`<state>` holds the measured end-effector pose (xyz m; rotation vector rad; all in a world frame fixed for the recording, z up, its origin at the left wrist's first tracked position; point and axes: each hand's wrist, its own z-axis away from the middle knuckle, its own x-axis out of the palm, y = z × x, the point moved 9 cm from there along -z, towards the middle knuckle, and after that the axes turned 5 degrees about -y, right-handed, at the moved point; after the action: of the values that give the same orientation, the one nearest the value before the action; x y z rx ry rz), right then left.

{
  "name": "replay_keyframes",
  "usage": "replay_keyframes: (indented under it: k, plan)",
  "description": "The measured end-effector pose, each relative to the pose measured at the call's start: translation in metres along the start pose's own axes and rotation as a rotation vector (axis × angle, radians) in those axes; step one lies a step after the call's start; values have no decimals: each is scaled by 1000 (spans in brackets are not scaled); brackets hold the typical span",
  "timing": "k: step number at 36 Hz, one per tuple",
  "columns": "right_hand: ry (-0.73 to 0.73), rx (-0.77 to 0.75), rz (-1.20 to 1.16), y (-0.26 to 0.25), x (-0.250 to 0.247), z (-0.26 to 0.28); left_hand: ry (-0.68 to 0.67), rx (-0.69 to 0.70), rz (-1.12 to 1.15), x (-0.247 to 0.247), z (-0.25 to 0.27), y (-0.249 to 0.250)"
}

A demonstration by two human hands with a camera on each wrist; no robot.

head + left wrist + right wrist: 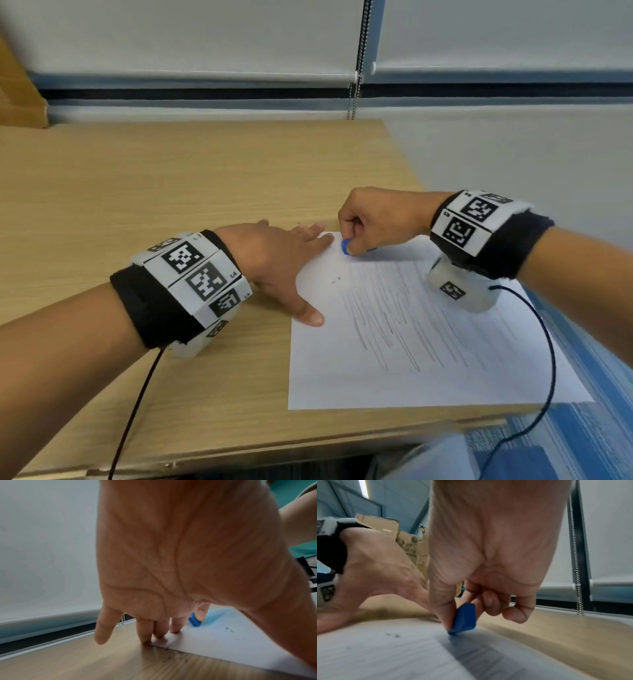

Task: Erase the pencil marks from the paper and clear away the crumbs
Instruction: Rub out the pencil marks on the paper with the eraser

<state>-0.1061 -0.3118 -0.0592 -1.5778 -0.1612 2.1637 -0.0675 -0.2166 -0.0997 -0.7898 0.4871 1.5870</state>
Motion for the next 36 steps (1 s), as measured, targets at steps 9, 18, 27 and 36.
replay_keyframes:
  k: [9,18,27,36]
  plan:
    - [-89,-17,-62,-3,5,2,6,2,-4,-1,2,2]
    - [-193,-39,-116,1,15,2,0,2,4,-1,2,3]
    - [-83,-19,-197,11,13,2,-2,6,-3,0,1,2]
    - [107,-7,-30,15,-6,-1,-12,6,-17,-3,5,6]
